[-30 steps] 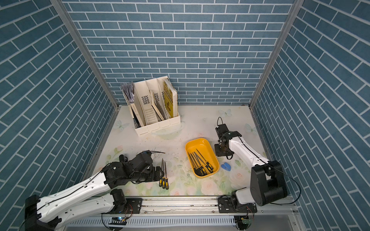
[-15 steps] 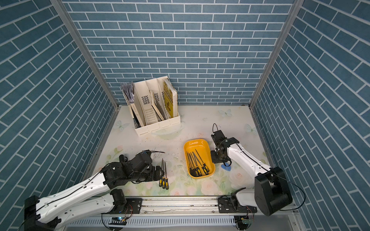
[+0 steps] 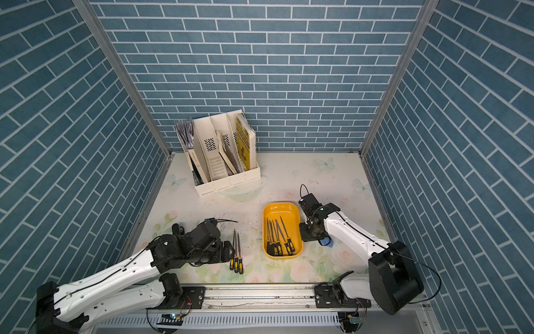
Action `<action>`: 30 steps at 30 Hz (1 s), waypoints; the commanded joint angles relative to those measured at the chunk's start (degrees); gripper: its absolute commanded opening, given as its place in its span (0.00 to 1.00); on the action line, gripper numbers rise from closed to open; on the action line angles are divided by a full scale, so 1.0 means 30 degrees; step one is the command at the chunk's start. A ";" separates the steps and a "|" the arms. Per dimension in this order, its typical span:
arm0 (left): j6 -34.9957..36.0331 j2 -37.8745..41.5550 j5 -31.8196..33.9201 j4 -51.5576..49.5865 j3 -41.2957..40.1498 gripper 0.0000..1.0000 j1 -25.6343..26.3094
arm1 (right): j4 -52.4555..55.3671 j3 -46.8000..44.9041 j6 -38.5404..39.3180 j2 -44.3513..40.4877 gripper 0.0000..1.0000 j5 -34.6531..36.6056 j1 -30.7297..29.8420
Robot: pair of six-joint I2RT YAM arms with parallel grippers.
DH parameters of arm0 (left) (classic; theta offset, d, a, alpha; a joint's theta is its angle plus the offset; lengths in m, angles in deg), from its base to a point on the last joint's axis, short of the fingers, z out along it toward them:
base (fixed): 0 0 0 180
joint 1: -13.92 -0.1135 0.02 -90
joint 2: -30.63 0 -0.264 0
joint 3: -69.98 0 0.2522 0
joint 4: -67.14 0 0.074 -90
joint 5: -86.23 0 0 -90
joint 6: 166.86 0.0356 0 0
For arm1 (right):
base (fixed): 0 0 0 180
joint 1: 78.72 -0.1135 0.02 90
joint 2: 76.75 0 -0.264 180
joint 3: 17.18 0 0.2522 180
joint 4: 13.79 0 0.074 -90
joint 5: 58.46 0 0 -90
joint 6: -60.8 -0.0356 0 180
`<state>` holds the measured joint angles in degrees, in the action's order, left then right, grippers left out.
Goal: Put the file tool into the storage box
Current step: Adjust the storage box at the center of the board.
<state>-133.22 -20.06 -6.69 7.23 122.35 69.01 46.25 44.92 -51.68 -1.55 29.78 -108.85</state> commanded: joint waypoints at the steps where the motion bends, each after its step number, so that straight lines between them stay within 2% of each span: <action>1: 0.0279 -0.0976 0.0374 -0.0594 -0.0338 0.79 0.0014 | 0.0865 0.1570 0.0295 -0.0281 0.40 0.1005 0.0592; 3: 0.0537 -0.1807 0.0357 -0.0397 -0.0332 0.72 0.0251 | 0.1114 0.2328 0.0481 -0.0153 0.40 0.1150 0.0673; 9: 0.0920 -0.4185 0.0675 0.0260 -0.0578 0.64 0.0804 | 0.0908 0.2963 0.0695 -0.0159 0.40 0.0412 0.0657; 22: 0.1552 -0.7108 0.0841 0.2251 -0.0799 0.62 0.0816 | 0.0460 0.1889 0.1107 -0.0723 0.38 0.0127 0.0639; 27: 0.1734 -0.7921 0.1115 0.2179 -0.0834 0.55 0.0770 | 0.0334 0.1779 0.1209 -0.0713 0.38 0.0002 0.0638; 30: 0.1713 -0.8051 0.1366 0.1832 -0.0744 0.55 0.0771 | 0.0305 0.1809 0.1277 -0.0689 0.38 0.0001 0.0639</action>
<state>-128.72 -43.87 -4.57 14.05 120.58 71.22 47.13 50.93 -49.71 -2.73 30.15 -106.84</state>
